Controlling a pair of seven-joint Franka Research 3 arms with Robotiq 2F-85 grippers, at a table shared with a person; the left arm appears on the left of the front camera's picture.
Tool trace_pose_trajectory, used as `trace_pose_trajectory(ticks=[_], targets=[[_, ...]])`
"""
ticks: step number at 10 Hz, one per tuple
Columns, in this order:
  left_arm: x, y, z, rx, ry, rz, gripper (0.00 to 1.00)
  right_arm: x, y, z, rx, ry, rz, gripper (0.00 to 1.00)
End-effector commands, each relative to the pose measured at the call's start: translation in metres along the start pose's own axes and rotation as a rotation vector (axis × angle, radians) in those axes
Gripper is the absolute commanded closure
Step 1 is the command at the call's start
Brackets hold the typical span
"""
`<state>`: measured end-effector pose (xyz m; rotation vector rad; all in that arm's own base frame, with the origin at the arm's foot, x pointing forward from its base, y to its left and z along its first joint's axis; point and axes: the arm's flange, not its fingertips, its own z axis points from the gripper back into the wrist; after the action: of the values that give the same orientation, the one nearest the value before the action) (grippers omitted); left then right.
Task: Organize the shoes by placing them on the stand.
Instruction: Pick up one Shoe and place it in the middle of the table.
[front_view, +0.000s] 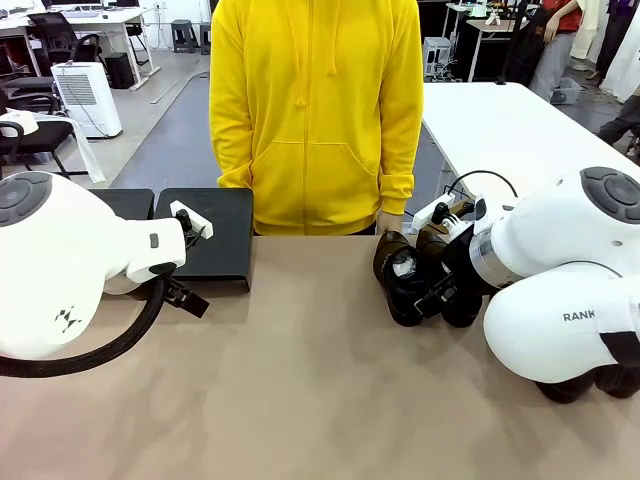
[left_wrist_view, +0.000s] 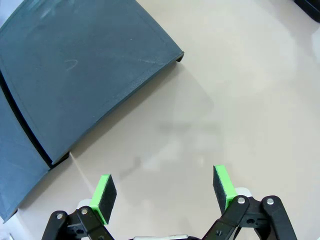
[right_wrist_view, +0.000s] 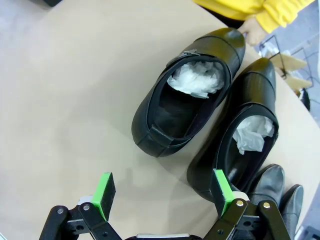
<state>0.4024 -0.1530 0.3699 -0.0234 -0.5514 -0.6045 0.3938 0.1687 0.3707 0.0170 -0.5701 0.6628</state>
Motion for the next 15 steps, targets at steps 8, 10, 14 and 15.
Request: trace_pose_trajectory(ticks=[8,10,14,15], targets=[[-0.033,0.119,0.122,-0.360,-0.079,0.069,0.00,-0.064,-0.105,0.172,0.351,-0.090,-0.072,0.00],[-0.047,0.149,0.139,-0.499,-0.165,0.114,0.00,-0.096,-0.130,0.197,0.388,-0.153,-0.137,0.00],[-0.062,0.167,0.157,-0.524,-0.237,0.169,0.00,-0.122,-0.147,0.205,0.413,-0.215,-0.205,0.00],[-0.058,0.167,0.147,-0.472,-0.175,0.259,0.00,-0.118,-0.151,0.214,0.372,-0.171,-0.210,0.00]])
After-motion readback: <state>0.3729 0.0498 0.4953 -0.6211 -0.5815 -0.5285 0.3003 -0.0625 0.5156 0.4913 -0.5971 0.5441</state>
